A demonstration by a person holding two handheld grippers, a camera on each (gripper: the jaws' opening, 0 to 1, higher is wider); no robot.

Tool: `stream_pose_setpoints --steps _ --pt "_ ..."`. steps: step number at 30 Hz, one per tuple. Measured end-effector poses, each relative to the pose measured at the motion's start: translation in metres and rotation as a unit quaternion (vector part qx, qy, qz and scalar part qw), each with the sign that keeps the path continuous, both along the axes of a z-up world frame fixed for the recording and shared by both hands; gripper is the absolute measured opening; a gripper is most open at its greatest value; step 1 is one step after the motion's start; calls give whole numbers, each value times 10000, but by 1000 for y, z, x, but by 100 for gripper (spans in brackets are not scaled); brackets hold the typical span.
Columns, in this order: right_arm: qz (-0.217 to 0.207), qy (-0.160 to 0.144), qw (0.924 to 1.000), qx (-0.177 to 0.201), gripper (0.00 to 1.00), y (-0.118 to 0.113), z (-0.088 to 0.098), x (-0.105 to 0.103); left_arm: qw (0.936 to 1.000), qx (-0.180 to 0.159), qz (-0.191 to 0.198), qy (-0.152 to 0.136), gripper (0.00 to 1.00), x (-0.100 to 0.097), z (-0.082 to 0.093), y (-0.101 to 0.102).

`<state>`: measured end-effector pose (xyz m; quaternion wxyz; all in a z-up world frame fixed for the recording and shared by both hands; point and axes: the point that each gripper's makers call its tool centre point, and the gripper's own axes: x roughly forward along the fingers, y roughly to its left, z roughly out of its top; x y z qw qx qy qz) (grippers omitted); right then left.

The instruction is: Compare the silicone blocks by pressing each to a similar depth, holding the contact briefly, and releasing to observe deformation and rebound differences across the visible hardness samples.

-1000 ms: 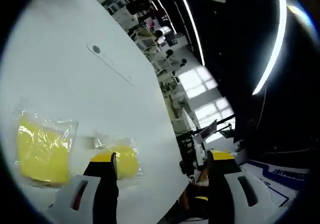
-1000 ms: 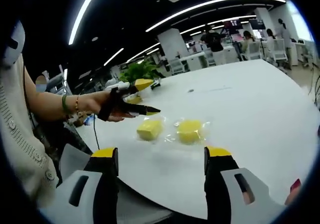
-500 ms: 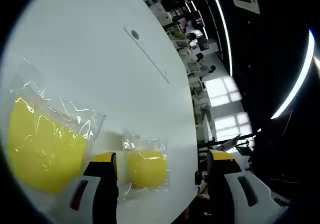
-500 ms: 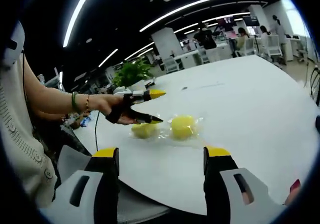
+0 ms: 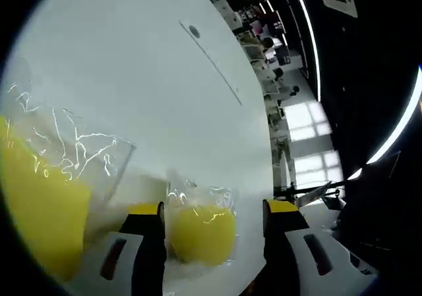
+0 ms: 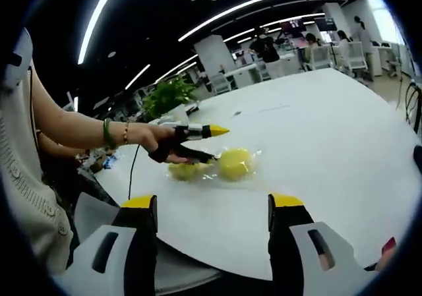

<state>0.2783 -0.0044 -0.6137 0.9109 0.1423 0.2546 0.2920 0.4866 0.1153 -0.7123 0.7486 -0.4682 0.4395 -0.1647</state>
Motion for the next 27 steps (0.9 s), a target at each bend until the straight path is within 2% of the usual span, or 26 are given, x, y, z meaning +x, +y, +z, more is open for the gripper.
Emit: stream_pose_setpoints --steps 6,10,14,16,18,21,22,25,26,27 --pt "-25 129 9999 -111 62 -5 -9 -2 9999 82 -125 14 42 7 -8 -4" --pt "-65 144 9999 -53 62 -6 -10 -2 9995 126 -275 64 32 9 -14 -10" --pt "-92 171 9998 -25 61 -6 -12 -1 9986 260 -450 36 24 10 -18 -14" --pt "-84 188 9998 -23 61 -6 -13 -2 9972 432 -608 18 18 9 -24 -14" --pt "-77 195 9998 -12 60 -6 -14 -2 9975 356 -609 31 17 10 -24 -18" --pt "-69 209 9998 14 59 -6 -15 -1 9959 452 -785 -19 12 9 -25 -22" --pt "-63 206 9998 9 59 -6 -15 -1 9939 498 -980 -57 8 6 -26 -24" --pt "-48 187 9998 10 59 -5 -14 0 9924 289 -1195 -90 0 4 -21 -33" --pt "-43 169 9998 26 59 -4 -12 1 9926 353 -1161 -90 0 5 -22 -32" --pt "-37 156 9999 28 59 -4 -11 2 9907 376 -1295 -185 0 4 -21 -34"
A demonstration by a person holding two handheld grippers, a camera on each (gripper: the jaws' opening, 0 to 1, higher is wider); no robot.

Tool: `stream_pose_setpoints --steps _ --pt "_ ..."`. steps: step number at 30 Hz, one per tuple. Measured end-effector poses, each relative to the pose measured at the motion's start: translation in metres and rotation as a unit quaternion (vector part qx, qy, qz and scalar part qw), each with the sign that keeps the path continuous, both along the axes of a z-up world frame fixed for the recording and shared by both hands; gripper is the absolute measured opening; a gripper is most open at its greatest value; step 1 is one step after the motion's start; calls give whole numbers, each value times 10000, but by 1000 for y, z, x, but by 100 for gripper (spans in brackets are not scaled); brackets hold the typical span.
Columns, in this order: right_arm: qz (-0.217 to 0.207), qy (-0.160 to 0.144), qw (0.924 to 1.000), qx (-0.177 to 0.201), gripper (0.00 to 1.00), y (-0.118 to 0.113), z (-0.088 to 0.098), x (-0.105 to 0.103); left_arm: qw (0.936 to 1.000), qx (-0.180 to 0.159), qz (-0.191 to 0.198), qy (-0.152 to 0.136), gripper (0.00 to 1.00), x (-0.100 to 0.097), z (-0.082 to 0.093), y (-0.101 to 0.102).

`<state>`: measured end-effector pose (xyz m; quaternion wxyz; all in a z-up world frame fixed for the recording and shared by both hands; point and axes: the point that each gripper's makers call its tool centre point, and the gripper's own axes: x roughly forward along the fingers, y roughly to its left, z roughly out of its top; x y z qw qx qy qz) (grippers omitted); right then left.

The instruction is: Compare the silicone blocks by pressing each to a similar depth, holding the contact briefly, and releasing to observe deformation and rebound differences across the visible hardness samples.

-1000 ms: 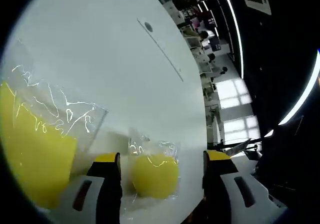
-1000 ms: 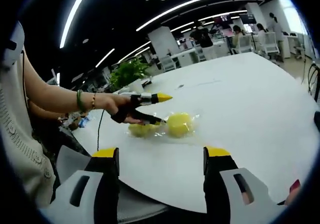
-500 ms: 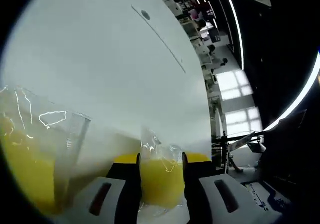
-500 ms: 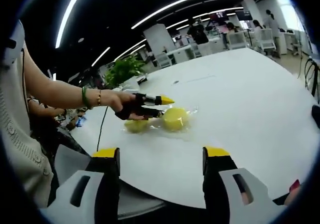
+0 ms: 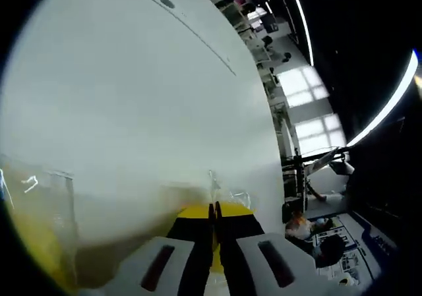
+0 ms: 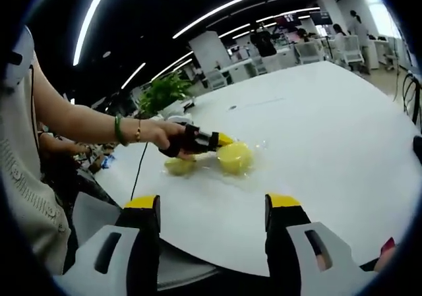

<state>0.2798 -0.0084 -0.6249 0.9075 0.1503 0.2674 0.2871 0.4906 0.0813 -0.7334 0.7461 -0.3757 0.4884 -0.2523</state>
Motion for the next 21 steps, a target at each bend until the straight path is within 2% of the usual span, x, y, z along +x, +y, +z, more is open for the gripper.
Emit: stream_pose_setpoints --steps 2,5,11,13,14,15,16,17,20,21 --pt "18 -10 10000 -17 59 1 1 1 9998 95 -95 -166 0 1 -1 1" --pt "53 -12 10000 -5 59 4 2 1 9998 32 -132 -149 0 0 0 1" --pt "147 -19 9999 -29 58 9 3 0 9971 199 -415 -598 0 -3 9 0" --pt "173 -27 9998 -35 58 10 4 -1 9904 504 -847 -964 0 -7 14 1" --pt "194 -29 9998 -37 58 11 4 -1 9836 757 -1104 -1205 0 -9 17 2" --pt "220 -30 9997 -50 58 12 5 -1 9783 868 -1282 -1374 0 -12 21 2" --pt "247 -47 9997 -69 58 13 6 -2 9806 717 -1203 -1372 0 -15 30 -1" --pt "260 -55 9996 -72 58 13 7 -2 9785 721 -1288 -1440 0 -16 35 -2" --pt "311 -86 9994 -101 58 15 10 -1 9565 1142 -1768 -2019 0 -19 46 0" --pt "343 -109 9993 -108 58 17 12 -1 9568 1125 -1754 -2028 0 -22 51 0"
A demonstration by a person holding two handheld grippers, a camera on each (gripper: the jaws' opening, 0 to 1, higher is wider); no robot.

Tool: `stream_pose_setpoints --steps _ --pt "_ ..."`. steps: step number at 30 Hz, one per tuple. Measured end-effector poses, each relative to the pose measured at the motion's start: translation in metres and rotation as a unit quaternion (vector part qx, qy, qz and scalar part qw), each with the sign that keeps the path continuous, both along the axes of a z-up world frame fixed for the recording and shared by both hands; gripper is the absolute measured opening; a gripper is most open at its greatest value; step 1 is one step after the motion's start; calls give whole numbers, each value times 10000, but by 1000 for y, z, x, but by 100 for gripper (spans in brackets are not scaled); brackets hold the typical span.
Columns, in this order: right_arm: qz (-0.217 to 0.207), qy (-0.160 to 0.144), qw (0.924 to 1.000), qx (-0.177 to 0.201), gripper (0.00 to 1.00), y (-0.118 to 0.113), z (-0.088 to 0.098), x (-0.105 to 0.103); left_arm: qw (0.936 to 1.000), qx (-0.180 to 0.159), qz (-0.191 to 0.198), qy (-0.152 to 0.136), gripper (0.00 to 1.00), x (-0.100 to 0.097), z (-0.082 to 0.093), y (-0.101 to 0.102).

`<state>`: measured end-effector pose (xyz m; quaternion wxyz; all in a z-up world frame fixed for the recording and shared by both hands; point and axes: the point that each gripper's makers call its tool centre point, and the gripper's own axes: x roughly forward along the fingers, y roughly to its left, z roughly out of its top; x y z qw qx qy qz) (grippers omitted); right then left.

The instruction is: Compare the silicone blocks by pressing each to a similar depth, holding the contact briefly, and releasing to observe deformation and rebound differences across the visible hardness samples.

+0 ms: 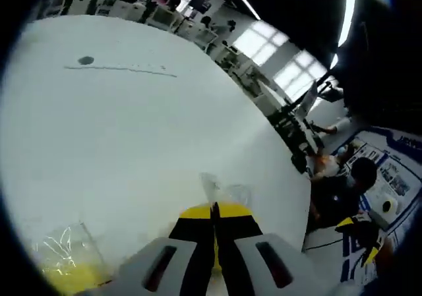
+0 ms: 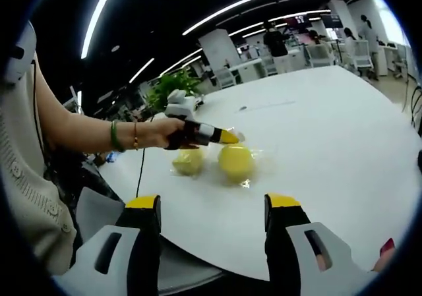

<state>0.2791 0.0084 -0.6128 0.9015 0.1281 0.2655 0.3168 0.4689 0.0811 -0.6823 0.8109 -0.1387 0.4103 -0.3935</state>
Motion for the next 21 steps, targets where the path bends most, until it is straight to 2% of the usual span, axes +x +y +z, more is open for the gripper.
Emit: stream_pose_setpoints --steps 1,2,5,6,8,10,13,21 --pt "24 -14 10000 -3 58 1 2 0 10000 -2 -14 -28 0 -2 4 0" --pt "59 -37 10000 -16 58 3 4 0 9996 86 -172 -206 0 -2 6 2" --pt "120 -99 9999 -41 58 6 9 0 9981 206 -327 -478 0 -7 19 3" --pt "147 -130 9998 -57 58 7 11 0 9979 180 -375 -503 0 -11 25 3" --pt "194 -175 9996 -93 58 10 14 -1 9949 288 -545 -797 0 -14 35 4" --pt "225 -211 9994 -122 58 11 16 -2 9946 255 -603 -809 0 -20 44 4" --pt "287 -276 9990 -194 59 15 20 -5 9911 268 -785 -1039 0 -25 55 3" --pt "458 -463 9974 -307 59 26 37 -8 9838 331 -958 -1475 0 -40 83 10"
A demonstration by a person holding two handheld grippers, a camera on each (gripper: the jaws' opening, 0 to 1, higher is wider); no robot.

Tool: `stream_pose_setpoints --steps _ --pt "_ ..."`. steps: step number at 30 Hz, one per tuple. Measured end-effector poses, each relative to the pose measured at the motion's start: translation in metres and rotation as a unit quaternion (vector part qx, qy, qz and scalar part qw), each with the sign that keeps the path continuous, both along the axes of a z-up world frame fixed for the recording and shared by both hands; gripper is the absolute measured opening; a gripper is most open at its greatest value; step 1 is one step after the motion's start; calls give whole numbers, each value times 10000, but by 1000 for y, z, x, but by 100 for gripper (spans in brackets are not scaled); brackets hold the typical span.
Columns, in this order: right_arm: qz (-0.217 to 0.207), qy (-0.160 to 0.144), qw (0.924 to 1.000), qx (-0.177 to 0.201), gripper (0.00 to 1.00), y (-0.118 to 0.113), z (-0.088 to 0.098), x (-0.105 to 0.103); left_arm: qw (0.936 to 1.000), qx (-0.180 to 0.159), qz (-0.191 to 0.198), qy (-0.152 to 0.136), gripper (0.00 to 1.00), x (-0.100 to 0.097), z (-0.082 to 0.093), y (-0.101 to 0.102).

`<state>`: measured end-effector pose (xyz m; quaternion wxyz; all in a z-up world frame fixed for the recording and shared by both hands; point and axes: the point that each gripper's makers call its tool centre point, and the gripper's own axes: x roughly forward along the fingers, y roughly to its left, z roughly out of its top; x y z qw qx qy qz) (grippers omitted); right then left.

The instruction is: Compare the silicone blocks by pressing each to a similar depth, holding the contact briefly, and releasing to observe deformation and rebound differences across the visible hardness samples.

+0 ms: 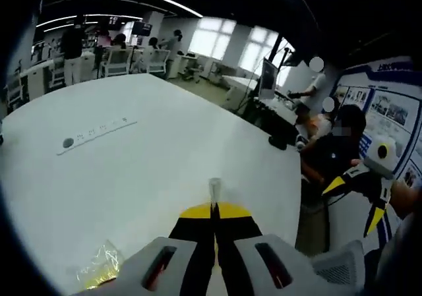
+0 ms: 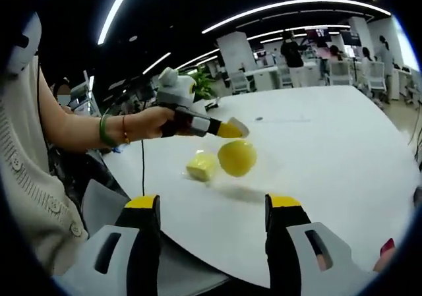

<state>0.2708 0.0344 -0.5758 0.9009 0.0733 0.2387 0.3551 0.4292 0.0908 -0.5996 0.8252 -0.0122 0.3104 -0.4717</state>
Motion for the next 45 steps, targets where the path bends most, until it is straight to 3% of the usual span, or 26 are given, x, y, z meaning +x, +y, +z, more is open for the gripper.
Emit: stream_pose_setpoints --steps 2,8,19,26,36,45 --pt "58 -16 10000 -58 59 1 1 1 9998 66 4 -200 0 -1 7 6" --pt "202 -157 9995 -171 62 8 10 5 9990 118 -3 -429 0 -8 26 22" --pt "551 -443 9970 -325 64 25 29 12 9968 109 94 -790 0 -21 63 50" --pt "692 -628 9948 -411 65 30 42 19 9951 132 30 -975 0 -30 80 57" --pt "1107 -910 9863 -823 69 41 53 43 9924 249 -286 -1171 0 -46 95 58" --pt "1506 -1059 9791 -865 68 67 60 68 9927 156 -372 -1139 0 -51 101 61"
